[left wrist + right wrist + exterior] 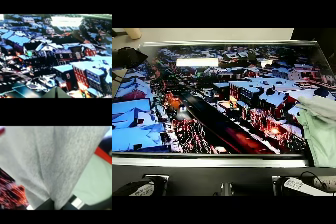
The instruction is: Fold the shirts.
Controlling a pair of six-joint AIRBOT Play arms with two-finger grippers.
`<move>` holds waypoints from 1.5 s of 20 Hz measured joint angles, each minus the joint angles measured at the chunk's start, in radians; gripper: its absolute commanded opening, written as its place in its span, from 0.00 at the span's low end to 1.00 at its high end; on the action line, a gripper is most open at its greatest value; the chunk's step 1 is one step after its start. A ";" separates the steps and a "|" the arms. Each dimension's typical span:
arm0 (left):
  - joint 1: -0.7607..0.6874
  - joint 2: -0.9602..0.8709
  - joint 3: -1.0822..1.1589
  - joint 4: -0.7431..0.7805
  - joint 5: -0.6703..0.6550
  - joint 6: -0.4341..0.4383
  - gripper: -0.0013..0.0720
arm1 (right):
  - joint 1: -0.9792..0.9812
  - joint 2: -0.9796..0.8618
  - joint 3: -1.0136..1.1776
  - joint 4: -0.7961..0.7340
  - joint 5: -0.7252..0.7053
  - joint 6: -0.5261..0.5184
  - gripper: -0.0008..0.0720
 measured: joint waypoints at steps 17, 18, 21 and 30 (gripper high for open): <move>-0.008 -0.006 0.003 -0.009 0.016 0.011 0.05 | 0.004 0.114 -0.465 -0.362 -0.144 -0.097 0.92; -0.021 -0.013 0.009 0.013 0.019 0.011 0.05 | 0.023 0.114 -0.420 -0.332 -0.179 -0.119 0.92; -0.102 -0.071 0.063 0.230 0.010 -0.057 0.05 | 0.176 0.114 -0.253 -0.173 -0.335 -0.185 0.87; -0.280 -0.288 0.079 0.641 -0.276 -0.325 0.92 | 0.822 -0.095 -0.103 0.032 -0.380 -0.054 0.93</move>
